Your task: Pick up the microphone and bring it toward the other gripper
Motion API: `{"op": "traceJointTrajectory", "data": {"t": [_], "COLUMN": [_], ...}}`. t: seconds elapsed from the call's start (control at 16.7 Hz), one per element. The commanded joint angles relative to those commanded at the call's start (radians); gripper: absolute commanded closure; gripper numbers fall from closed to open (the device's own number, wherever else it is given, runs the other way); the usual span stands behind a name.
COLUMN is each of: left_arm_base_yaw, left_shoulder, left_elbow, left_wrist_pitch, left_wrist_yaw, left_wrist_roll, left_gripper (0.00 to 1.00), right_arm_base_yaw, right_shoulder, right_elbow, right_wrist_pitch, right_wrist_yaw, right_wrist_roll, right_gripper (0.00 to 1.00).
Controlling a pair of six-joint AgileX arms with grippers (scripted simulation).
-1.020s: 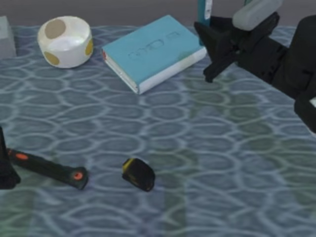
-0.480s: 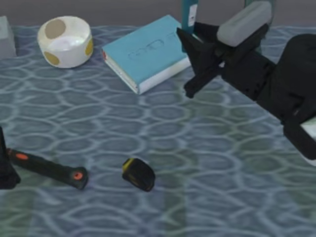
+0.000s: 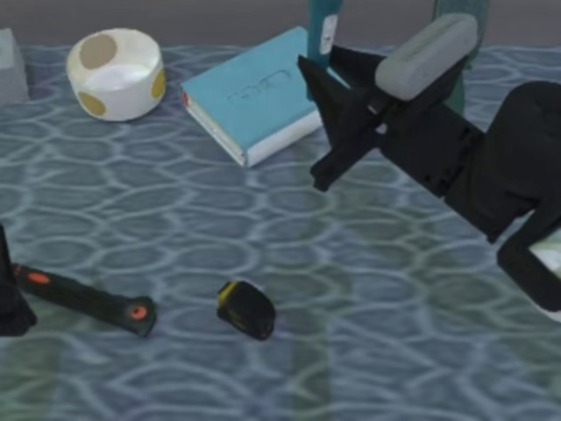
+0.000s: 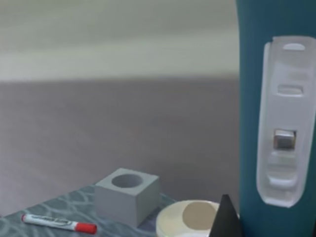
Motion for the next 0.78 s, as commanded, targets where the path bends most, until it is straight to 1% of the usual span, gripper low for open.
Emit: {"op": "traceJointTrajectory", "data": {"t": [0.36, 0.42, 0.48, 0.6, 0.78], "left_arm_base_yaw": [-0.001, -0.005, -0.012, -0.033, -0.075], "left_shoulder": [0.001, 0.013, 0.034, 0.110, 0.300], "left_elbow": [0.001, 0.009, 0.025, 0.075, 0.192], "left_wrist_pitch": [0.001, 0.005, 0.013, 0.040, 0.105], "left_wrist_yaw": [0.001, 0.012, 0.031, 0.092, 0.220], "left_wrist_roll": [0.000, 0.002, 0.004, 0.012, 0.028], "left_gripper": [0.00, 0.00, 0.00, 0.00, 0.00], "right_arm_base_yaw": [0.003, 0.003, 0.003, 0.003, 0.003], "right_shoulder": [-0.004, -0.004, -0.004, -0.004, -0.004], "right_elbow": [-0.003, -0.003, -0.003, -0.003, -0.003], "right_wrist_pitch": [0.002, 0.002, 0.002, 0.002, 0.002], "right_wrist_yaw": [0.003, 0.003, 0.003, 0.003, 0.003], "right_wrist_roll": [-0.001, -0.001, -0.001, -0.001, -0.001], "right_gripper": [1.00, 1.00, 1.00, 1.00, 1.00]}}
